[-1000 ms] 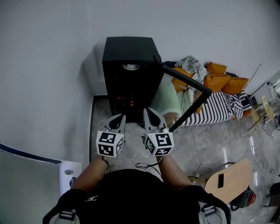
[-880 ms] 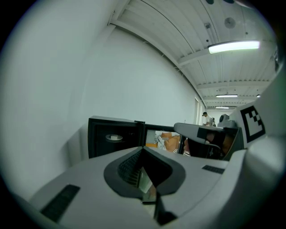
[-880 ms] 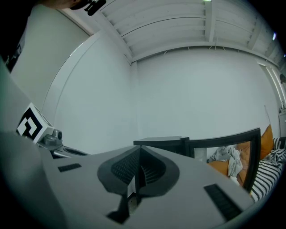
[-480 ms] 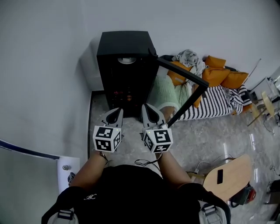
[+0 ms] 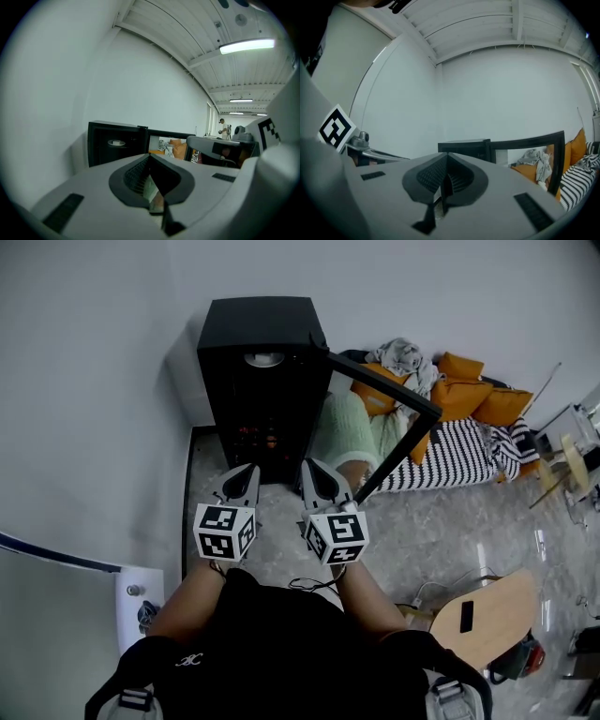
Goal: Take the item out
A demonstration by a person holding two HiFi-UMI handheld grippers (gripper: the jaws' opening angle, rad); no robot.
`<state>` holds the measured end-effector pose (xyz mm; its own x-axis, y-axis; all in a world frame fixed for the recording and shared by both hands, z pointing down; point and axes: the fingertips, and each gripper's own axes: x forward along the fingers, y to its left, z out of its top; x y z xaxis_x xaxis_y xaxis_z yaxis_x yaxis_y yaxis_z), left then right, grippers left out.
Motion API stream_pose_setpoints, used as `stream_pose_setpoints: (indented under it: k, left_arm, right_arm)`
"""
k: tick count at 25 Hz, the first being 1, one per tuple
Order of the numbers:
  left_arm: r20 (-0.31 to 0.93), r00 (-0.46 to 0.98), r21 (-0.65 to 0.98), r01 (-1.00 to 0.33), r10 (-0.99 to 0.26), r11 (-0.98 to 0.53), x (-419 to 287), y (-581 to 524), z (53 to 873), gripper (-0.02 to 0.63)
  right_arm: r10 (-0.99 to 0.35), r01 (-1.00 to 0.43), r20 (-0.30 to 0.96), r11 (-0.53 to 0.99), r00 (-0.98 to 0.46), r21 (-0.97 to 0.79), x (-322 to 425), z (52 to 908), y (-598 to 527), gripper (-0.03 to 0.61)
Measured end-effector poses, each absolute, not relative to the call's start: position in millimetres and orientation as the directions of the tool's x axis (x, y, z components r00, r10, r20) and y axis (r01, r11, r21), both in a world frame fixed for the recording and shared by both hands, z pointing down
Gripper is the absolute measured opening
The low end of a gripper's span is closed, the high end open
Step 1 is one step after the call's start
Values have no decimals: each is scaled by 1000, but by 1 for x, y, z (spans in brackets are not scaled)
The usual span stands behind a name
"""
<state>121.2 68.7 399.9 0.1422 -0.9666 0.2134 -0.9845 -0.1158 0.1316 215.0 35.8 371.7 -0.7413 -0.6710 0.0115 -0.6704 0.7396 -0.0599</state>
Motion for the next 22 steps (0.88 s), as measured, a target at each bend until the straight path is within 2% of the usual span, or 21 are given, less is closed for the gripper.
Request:
stream_pose_setpoints:
  k: [10, 22]
  left_arm:
    - [181, 138, 170, -980, -974, -107, 97, 32, 405, 9]
    - [225, 179, 183, -973, -958, -139, 32, -49, 421, 9]
  right_arm:
    - [-675, -674, 14, 737, -738, -43, 197, 378, 4, 7]
    - [-683, -686, 63, 727, -727, -30, 129, 395, -71, 7]
